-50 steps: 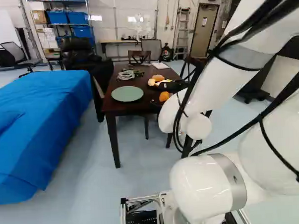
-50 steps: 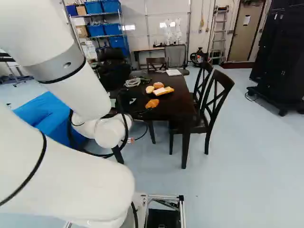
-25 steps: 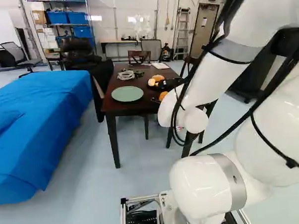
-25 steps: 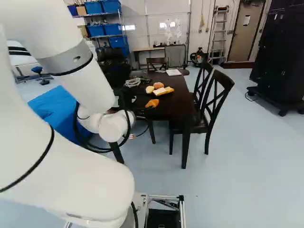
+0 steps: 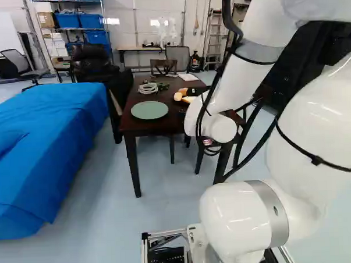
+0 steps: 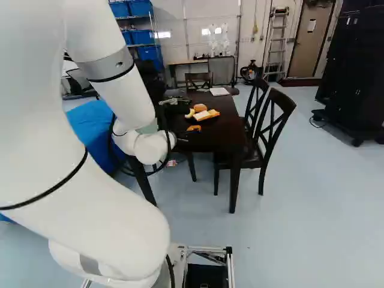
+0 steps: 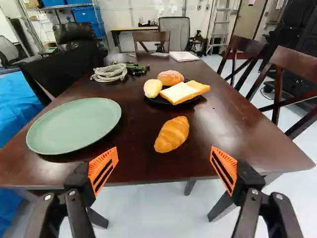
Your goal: Move the croissant to the empty plate
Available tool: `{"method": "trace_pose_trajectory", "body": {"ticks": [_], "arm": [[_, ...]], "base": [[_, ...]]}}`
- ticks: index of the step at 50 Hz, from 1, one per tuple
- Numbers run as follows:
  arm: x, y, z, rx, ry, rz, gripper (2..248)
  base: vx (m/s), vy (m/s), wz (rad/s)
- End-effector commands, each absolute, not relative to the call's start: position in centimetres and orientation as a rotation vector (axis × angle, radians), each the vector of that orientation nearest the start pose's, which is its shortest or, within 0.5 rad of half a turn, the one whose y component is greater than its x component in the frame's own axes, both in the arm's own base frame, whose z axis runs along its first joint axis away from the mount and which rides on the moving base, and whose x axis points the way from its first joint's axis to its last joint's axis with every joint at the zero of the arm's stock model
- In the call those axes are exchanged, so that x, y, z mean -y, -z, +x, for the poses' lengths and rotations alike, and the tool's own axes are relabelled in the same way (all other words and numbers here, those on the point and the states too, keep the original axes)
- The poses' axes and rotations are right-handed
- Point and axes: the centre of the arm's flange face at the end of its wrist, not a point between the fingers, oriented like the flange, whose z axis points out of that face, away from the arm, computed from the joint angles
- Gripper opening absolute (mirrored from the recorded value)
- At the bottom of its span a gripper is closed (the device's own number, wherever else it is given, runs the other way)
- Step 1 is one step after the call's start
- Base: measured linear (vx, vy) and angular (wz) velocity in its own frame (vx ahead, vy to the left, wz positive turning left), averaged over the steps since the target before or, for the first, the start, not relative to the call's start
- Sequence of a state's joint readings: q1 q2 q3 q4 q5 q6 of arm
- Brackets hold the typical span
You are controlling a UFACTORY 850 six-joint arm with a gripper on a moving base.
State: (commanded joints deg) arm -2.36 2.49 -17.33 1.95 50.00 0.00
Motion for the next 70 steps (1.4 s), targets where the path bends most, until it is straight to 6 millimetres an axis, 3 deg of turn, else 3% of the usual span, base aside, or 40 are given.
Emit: {"method": "trace_pose_trajectory", "body": {"ticks": [42,70], "arm": [[2.0,-36.7,43.9,-0.113,1.868,-2.567,247],[4.3,-34.1,45.8,-0.189,1.847,-2.615,247]], "base": [[0.000,0.000,0.000],[0.000,0.000,0.000]]}}
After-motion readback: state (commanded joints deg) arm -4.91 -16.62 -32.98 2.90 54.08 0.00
